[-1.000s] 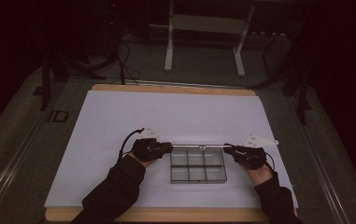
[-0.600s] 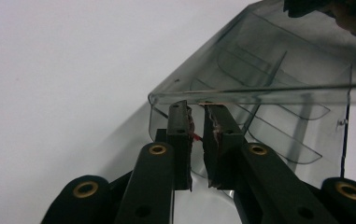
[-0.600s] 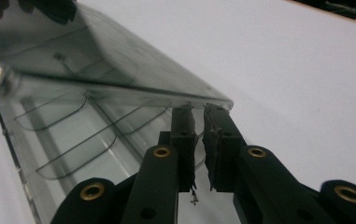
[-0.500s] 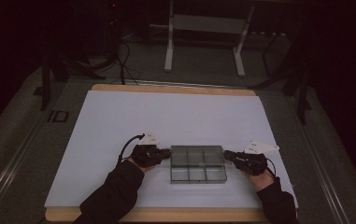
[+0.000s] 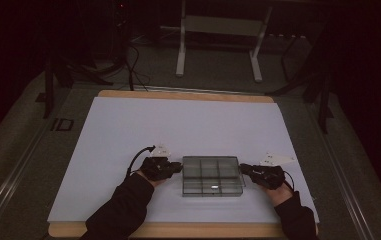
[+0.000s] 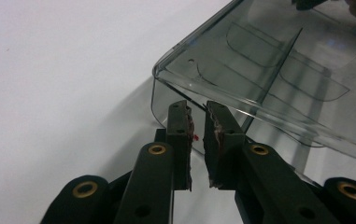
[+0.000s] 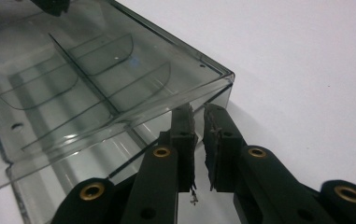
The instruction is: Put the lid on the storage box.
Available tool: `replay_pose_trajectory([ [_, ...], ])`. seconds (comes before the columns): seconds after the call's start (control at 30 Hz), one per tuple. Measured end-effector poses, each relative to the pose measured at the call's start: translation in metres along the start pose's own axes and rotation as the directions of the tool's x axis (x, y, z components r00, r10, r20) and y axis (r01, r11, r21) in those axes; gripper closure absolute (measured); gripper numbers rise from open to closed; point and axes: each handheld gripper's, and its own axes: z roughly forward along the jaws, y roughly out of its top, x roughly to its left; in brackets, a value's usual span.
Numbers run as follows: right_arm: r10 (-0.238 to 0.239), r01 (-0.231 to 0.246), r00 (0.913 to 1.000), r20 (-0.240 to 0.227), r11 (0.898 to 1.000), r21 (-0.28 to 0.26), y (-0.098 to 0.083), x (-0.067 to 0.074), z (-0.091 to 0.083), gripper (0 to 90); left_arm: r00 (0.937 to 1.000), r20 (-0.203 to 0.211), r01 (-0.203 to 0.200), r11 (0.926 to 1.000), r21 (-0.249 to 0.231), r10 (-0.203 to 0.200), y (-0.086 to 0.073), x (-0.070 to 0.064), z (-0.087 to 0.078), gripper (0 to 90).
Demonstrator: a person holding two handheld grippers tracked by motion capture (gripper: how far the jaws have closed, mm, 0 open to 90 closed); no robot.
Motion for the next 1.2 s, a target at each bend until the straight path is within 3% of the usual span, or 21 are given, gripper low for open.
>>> replay_pose_trajectory([
  [0.2,0.02,-0.02,0.9998,-0.005,1.0,-0.004,-0.003,-0.003,0.001,82.1,0.9995,0.008,0.031,0.9995,-0.007,-0.031,-0.005,0.004,0.001,82.2],
  [0.37,0.019,-0.019,0.9998,0.004,1.0,-0.008,-0.001,-0.005,-0.001,79.7,0.9998,0.005,0.019,0.9998,-0.008,-0.019,-0.003,0.003,-0.001,82.0],
  [0.43,0.023,-0.023,0.9997,0.006,1.0,-0.019,0.0,-0.006,-0.002,72.9,0.9998,0.004,0.021,0.9997,-0.011,-0.021,-0.002,0.002,-0.002,71.0],
  [0.47,0.023,-0.023,0.9997,0.006,1.0,-0.019,0.0,-0.006,-0.002,72.9,0.9999,0.002,0.014,0.9998,-0.01,-0.014,-0.001,0.002,-0.003,71.0],
  [0.57,0.016,-0.016,0.9998,0.011,1.0,-0.024,0.002,-0.005,-0.003,65.4,0.9998,-0.005,0.022,0.9996,-0.019,-0.022,0.001,0.002,-0.005,60.0],
  [0.6,0.014,-0.014,0.9999,0.01,1.0,-0.027,0.004,-0.005,-0.004,59.8,0.9997,-0.003,0.023,0.9995,-0.02,-0.023,0.001,0.002,-0.006,50.7],
  [0.67,0.012,-0.011,0.9999,0.011,1.0,-0.028,0.005,-0.005,-0.004,57.2,0.9996,0.006,0.028,0.9992,-0.029,-0.028,0.002,0.002,-0.008,48.5],
  [0.77,-0.004,0.005,0.9996,0.027,1.0,-0.024,0.008,-0.004,-0.005,48.1,0.9992,0.021,0.035,0.9987,-0.037,-0.034,0.004,0.002,-0.01,36.9],
  [0.8,-0.006,0.007,0.9995,0.032,1.0,-0.024,0.01,-0.004,-0.005,43.7,0.9988,0.028,0.04,0.9983,-0.041,-0.039,0.004,0.003,-0.01,31.8],
  [0.83,-0.002,0.004,0.9993,0.037,0.999,-0.032,0.012,-0.004,-0.006,36.3,0.9988,0.024,0.044,0.998,-0.047,-0.043,0.005,0.003,-0.01,20.7],
  [0.87,-0.002,0.004,0.9993,0.037,0.999,-0.032,0.012,-0.004,-0.006,36.3,0.9986,0.042,0.034,0.9986,-0.04,-0.032,0.005,0.004,-0.01,20.7],
  [0.93,-0.004,0.005,0.9989,0.047,1.0,-0.029,0.013,-0.004,-0.005,28.0,0.9982,0.053,0.028,0.9991,-0.032,-0.026,0.005,0.004,-0.01,8.7],
  [1.0,-0.01,0.012,0.9991,0.042,1.0,-0.029,0.014,-0.004,-0.005,22.2,0.9967,0.075,0.032,0.9992,-0.026,-0.03,0.005,0.006,-0.011,3.6],
  [1.1,0.004,-0.003,0.9995,0.03,0.999,-0.036,0.014,-0.004,-0.004,17.0,0.9976,0.057,0.042,0.9978,-0.051,-0.039,0.003,0.008,-0.013,2.7],
  [1.2,0.001,0.0,0.9993,0.039,1.0,-0.031,0.014,-0.005,-0.004,16.9,0.9981,0.06,0.021,0.998,-0.059,-0.018,0.001,0.01,-0.014,2.7],
])
